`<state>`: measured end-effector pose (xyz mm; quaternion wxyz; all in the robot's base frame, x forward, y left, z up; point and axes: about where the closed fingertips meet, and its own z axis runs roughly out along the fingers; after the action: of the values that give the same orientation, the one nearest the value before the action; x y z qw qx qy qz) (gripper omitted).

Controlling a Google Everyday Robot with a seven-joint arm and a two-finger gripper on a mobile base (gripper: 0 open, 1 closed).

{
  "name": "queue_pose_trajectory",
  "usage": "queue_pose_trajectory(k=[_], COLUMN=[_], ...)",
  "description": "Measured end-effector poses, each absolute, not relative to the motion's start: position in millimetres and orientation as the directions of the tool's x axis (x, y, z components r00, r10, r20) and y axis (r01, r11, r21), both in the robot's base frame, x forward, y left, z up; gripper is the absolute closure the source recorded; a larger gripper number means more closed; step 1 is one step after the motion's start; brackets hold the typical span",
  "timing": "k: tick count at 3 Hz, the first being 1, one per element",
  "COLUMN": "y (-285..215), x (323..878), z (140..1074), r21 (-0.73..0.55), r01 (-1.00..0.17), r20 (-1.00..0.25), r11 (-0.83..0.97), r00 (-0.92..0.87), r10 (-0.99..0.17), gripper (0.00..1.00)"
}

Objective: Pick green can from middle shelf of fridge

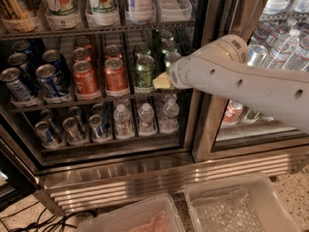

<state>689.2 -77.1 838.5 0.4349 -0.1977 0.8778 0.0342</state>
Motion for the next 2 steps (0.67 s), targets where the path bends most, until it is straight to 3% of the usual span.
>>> queue_pose_trajectory(k=[2], y=[-77.3], x=[692.1], z=[836.6], r21=[-0.133], r01=[-0.370], r20=[-0.774], r11=[0.919], r00=[-0.541], r10=[-0.330], gripper=[0.29])
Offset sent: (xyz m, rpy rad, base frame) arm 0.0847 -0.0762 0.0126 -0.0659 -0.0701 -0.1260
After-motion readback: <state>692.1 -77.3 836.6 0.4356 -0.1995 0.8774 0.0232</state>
